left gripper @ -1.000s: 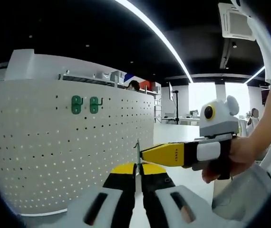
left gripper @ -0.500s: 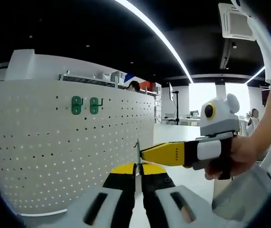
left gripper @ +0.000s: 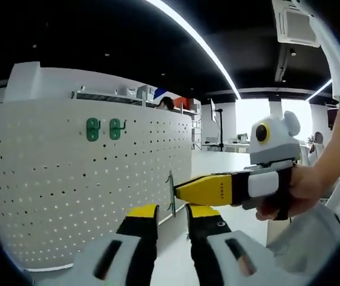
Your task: Insert the hook assembly into the mounting plate slot until the hook locks in place.
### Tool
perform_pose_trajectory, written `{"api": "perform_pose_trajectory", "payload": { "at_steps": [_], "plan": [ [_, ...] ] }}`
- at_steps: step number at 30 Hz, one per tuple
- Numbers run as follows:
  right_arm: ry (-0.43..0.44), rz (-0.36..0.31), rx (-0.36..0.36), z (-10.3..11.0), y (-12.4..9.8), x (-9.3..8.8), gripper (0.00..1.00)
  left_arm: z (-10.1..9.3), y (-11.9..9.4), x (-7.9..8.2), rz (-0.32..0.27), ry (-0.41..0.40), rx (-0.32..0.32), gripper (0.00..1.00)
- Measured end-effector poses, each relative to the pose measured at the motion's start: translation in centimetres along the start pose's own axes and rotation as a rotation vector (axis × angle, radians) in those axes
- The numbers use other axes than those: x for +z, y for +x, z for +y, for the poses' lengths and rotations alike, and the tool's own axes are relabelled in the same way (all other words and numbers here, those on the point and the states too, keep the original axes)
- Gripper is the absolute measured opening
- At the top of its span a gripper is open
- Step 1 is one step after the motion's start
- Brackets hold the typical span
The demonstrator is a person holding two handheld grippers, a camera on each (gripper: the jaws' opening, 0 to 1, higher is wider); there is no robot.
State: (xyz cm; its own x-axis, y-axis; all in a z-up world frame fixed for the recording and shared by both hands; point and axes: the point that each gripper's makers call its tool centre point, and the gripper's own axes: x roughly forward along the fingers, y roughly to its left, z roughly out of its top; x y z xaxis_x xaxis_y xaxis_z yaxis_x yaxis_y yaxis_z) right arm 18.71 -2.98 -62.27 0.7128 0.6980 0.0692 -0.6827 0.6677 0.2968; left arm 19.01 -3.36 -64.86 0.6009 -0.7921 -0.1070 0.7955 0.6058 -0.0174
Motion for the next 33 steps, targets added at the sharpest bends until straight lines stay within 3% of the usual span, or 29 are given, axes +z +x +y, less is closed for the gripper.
{"api": "perform_pose_trajectory", "payload": {
  "at_steps": [4, 15, 28, 33],
  "plan": [
    [-0.003, 0.001, -0.002, -0.1, 0.0, 0.0, 0.00, -0.1, 0.2, -0.6, 0.025, 0.006, 0.001, 0.42],
    [0.011, 0.001, -0.004, -0.2, 0.0, -0.1, 0.00, -0.2, 0.6, -1.8, 0.065, 0.018, 0.008, 0.90],
    [-0.010, 0.002, -0.022, -0.6, -0.1, 0.1, 0.00, -0.3, 0.4, -1.8, 0.068, 0.025, 0.008, 0.87],
    [-0.149, 0.046, -0.131, -2.4, -0.2, 0.9, 0.00, -0.1, 0.2, -1.9, 0.072, 0.020, 0.012, 0.86]
  ]
}}
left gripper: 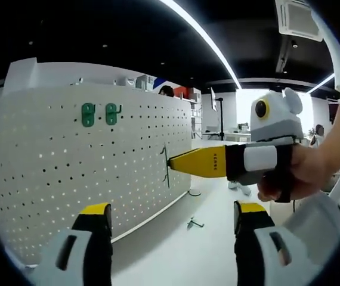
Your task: Insert the hook assembly into the mounting plate slot until the hook locks in place.
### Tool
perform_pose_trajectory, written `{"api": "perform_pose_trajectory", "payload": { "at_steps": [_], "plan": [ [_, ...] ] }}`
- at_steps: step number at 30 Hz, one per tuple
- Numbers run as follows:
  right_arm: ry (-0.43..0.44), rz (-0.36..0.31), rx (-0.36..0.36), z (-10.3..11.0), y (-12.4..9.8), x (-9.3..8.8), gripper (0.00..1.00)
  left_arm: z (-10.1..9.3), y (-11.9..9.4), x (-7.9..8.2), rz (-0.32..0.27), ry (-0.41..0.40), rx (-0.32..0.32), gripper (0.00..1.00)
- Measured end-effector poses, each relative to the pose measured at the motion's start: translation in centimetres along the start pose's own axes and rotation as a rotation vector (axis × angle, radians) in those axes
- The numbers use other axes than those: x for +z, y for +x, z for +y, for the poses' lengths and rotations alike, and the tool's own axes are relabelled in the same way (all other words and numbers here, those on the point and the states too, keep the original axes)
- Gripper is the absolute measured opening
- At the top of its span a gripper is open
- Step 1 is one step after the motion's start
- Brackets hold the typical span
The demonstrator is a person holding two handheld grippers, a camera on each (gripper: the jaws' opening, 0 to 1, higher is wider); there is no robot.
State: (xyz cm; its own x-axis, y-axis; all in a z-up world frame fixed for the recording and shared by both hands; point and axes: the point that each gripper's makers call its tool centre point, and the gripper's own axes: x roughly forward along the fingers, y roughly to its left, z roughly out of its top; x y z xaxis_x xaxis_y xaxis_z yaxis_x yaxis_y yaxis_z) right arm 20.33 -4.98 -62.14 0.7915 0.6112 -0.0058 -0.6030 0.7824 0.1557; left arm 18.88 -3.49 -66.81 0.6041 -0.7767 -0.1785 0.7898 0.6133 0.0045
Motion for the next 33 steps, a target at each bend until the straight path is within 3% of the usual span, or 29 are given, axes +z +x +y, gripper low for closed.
{"api": "perform_pose_trajectory", "payload": {
  "at_steps": [2, 6, 15, 33],
  "plan": [
    [-0.094, 0.028, -0.051, -0.6, -0.1, 0.0, 0.00, 0.0, 0.0, 0.0, 0.002, -0.005, 0.000, 0.86],
    [-0.139, 0.032, -0.083, -0.7, 0.0, 0.1, 0.00, -0.1, 0.0, 0.1, -0.001, -0.005, 0.001, 0.86],
    [-0.136, 0.027, -0.102, -1.7, 0.6, 1.0, 0.00, 0.1, -0.1, 0.1, -0.004, -0.001, 0.005, 0.84],
    [-0.123, -0.034, -0.253, -7.7, 2.6, 5.8, 0.00, 1.3, -1.4, -0.3, -0.004, -0.020, 0.038, 0.82]
  ]
}}
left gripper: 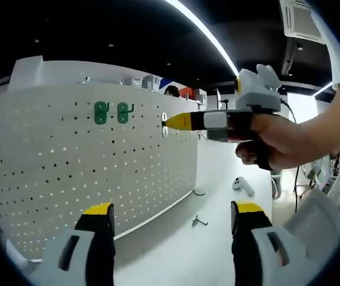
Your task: Insert the hook assembly into the mounting plate slot until the hook locks in place.
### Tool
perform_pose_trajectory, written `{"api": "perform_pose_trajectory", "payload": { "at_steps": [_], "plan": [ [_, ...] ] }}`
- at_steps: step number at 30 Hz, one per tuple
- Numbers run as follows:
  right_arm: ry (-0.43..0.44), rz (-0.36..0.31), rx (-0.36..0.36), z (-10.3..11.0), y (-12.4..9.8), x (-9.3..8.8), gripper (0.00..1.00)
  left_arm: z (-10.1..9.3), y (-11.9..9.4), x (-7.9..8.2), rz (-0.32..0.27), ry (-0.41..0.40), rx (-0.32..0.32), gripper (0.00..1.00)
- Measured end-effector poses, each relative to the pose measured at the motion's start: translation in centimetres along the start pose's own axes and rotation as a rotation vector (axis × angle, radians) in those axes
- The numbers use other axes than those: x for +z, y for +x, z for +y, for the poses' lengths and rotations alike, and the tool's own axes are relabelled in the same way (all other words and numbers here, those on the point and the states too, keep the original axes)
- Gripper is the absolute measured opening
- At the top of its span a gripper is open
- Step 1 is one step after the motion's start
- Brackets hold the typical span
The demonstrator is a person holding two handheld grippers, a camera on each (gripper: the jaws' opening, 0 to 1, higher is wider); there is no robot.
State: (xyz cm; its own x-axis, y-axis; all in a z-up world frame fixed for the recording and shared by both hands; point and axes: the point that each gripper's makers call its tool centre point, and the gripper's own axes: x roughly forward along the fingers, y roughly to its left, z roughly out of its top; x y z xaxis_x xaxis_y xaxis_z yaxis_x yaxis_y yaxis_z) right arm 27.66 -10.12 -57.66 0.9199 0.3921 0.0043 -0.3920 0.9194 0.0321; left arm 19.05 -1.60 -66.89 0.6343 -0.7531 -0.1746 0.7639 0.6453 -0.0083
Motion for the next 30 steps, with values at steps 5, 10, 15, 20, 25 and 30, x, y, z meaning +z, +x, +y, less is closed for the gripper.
{"api": "perform_pose_trajectory", "payload": {
  "at_steps": [5, 10, 15, 20, 25, 30],
  "plan": [
    [-0.001, -0.024, -0.032, -1.4, 1.0, 1.2, 0.00, 0.2, -0.6, -0.1, 0.000, 0.000, 0.007, 0.80],
    [-0.003, -0.040, -0.065, -2.6, 1.7, 2.0, 0.00, 0.4, -1.0, -0.2, 0.001, -0.008, 0.019, 0.80],
    [0.000, -0.055, -0.086, -3.2, 2.4, 2.6, 0.00, 0.4, -1.2, -0.4, 0.004, -0.010, 0.025, 0.80],
    [-0.012, -0.064, -0.107, -3.6, 3.3, 3.0, 0.00, 0.5, -1.5, -0.4, 0.005, -0.011, 0.032, 0.80],
    [-0.037, -0.078, -0.126, -4.0, 4.0, 3.6, 0.00, 0.6, -1.7, -0.5, 0.006, -0.012, 0.037, 0.79],
    [-0.076, -0.083, -0.141, -4.3, 4.6, 4.3, 0.00, 0.6, -2.0, -0.3, 0.002, -0.009, 0.043, 0.78]
  ]
}}
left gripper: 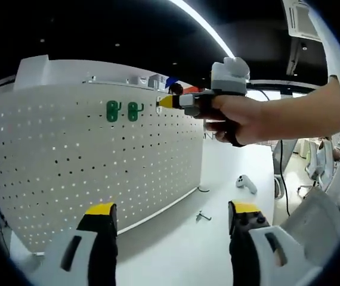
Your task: Insert the hook assembly into the mounting plate slot until the hook locks in place.
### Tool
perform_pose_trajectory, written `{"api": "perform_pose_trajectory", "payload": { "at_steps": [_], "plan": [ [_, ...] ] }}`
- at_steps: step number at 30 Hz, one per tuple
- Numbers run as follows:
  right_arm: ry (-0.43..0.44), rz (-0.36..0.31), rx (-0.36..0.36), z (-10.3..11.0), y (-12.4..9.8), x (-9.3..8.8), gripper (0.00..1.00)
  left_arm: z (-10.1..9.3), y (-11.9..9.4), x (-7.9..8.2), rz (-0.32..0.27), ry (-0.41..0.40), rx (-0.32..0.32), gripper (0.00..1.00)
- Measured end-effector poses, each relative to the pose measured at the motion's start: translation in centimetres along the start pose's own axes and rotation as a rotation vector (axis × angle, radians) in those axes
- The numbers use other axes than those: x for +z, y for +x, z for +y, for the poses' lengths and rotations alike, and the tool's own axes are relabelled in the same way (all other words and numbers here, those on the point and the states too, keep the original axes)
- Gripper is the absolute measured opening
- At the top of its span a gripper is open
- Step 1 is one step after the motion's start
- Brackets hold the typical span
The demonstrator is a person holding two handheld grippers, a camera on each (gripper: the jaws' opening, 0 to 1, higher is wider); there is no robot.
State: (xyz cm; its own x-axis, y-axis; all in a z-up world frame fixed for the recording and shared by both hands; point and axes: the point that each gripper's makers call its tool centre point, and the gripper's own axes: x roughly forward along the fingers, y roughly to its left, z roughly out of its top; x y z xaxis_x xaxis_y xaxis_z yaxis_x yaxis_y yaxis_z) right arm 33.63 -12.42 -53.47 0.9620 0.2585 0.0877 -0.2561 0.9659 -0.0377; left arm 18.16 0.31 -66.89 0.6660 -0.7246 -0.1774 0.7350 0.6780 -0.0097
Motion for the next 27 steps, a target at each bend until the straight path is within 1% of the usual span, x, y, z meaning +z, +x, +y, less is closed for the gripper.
{"api": "perform_pose_trajectory", "payload": {
  "at_steps": [7, 13, 27],
  "plan": [
    [-0.039, 0.006, -0.003, -0.4, 0.5, -0.2, 0.00, 0.0, -0.1, 0.0, 0.000, 0.001, 0.002, 0.78],
    [-0.049, 0.006, 0.002, -0.5, 1.0, 0.0, 0.01, 0.0, -0.2, -0.2, 0.005, 0.000, 0.003, 0.78],
    [-0.037, 0.023, 0.013, -0.5, 1.7, -1.0, 0.01, 0.2, -0.3, -0.6, 0.024, 0.007, 0.003, 0.76]
  ]
}}
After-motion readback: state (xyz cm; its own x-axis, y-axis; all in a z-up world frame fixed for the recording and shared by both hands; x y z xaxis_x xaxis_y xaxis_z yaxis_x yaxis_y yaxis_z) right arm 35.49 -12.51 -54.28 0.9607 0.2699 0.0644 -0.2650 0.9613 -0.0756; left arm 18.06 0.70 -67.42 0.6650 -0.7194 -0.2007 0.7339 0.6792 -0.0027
